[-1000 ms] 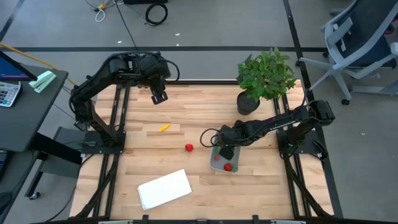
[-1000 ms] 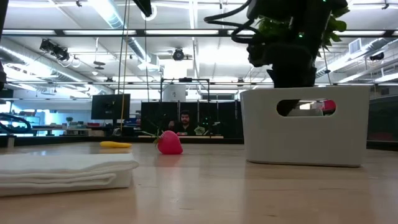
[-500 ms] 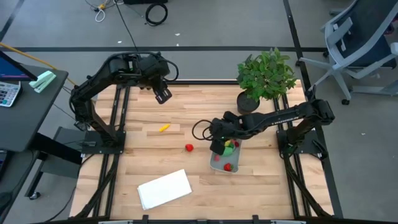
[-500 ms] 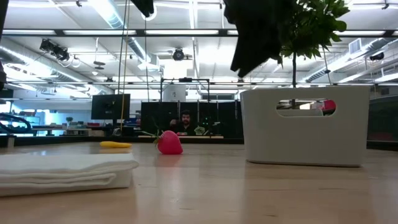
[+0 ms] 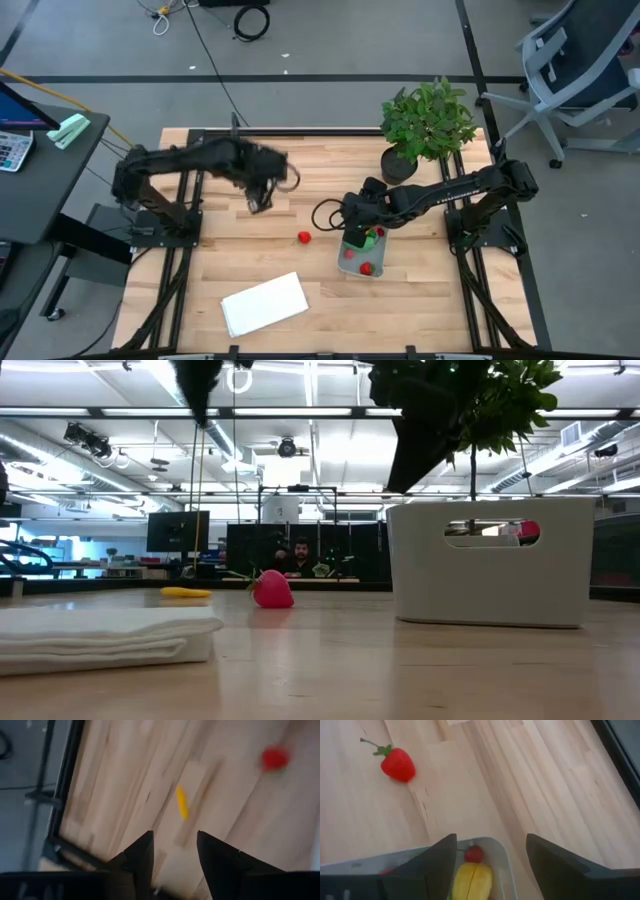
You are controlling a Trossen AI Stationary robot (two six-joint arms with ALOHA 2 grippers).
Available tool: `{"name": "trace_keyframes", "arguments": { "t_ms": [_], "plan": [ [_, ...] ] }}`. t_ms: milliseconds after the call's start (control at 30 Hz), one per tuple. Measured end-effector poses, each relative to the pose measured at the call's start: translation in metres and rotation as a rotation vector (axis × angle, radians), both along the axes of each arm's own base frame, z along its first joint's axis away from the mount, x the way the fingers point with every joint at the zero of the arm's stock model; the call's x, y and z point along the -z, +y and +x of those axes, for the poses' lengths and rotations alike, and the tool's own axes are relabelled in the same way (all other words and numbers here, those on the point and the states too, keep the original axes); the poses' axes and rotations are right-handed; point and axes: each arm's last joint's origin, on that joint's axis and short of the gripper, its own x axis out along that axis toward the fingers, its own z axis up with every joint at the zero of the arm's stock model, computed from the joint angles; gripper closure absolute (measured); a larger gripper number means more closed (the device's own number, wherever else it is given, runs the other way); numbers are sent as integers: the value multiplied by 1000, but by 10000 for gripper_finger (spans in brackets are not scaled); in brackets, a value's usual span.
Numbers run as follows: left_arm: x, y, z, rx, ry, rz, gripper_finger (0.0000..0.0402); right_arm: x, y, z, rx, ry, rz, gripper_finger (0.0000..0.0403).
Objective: Pick and placing Produce into tupperware
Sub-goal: Put the yellow corn into the gray bin
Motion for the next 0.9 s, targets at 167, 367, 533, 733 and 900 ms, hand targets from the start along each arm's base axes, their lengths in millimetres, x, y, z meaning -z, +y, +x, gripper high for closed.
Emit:
{"name": "trace_keyframes", "arguments": {
  "t_ms": [167,367,533,733,900],
  "plan": [
    [49,-7,-17,-48,167,98,258,0,2,-1,-31,19,-15,155],
    [103,5,-39,-166,129,76,268,0,2,-1,-38,19,-19,155],
    [146,20,-43,-153,-37,-45,266,0,2,-1,-20,11,-18,155],
    [181,33,-47,-169,-161,-103,257,0,2,0,-14,6,-15,155],
    [197,33,-53,-183,-178,-156,251,0,2,0,-13,2,-15,155]
  ]
}}
